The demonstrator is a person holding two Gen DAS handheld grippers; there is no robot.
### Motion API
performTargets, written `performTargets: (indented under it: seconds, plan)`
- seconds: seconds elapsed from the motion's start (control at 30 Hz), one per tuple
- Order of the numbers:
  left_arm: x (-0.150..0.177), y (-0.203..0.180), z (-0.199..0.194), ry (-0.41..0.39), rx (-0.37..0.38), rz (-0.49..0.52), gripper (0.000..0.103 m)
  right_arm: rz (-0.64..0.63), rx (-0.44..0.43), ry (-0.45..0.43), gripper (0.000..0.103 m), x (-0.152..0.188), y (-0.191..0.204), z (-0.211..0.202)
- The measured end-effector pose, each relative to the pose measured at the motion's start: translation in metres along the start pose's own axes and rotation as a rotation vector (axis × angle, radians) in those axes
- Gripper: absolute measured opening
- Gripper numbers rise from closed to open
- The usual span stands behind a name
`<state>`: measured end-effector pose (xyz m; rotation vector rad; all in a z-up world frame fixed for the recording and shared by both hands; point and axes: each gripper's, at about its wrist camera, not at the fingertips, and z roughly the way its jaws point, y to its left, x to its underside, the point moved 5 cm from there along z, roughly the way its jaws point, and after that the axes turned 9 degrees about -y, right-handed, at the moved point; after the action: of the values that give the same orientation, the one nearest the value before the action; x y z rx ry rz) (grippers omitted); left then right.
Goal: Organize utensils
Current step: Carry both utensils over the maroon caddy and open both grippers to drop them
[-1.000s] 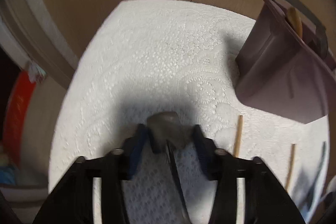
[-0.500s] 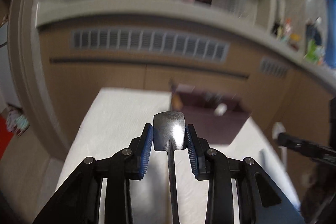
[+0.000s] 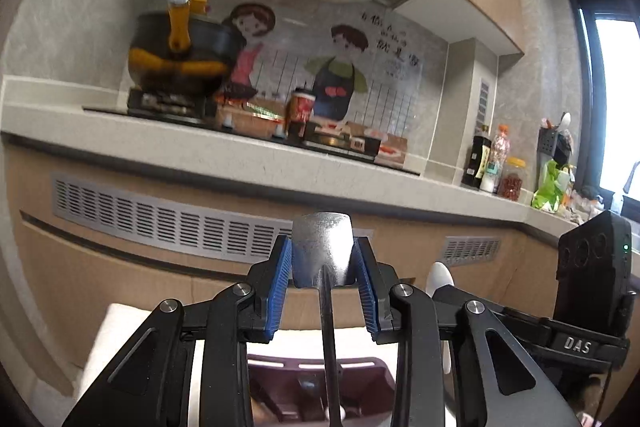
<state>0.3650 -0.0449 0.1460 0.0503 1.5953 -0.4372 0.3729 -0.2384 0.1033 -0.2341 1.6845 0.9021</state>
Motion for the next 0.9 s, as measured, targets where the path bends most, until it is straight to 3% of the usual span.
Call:
performTargets:
  seconds: [0.27, 0.6, 0.7, 0.8, 0.9]
  plan:
    - [0.04, 0.02, 0.057, 0.063, 0.013, -0.062, 0.033, 0.068, 0.015, 0.067, 0.033, 0.025, -0.05, 0.044]
    - [0.07, 0.041, 0.074, 0.035, 0.004, -0.087, 0.033, 0.141, 0.045, 0.129, 0.033, 0.059, -0.083, 0.068]
    - [0.086, 0.043, 0.071, 0.048, 0.003, -0.071, 0.035, 0.128, 0.051, 0.141, 0.037, 0.069, -0.084, 0.065]
    - [0.095, 0.047, 0.069, 0.081, -0.011, -0.072, 0.051, 0.115, 0.081, 0.164, 0.054, 0.074, -0.084, 0.058]
    - [0.094, 0.053, 0.063, 0.099, -0.024, -0.085, 0.053, 0.093, 0.117, 0.172, 0.055, 0.075, -0.081, 0.044]
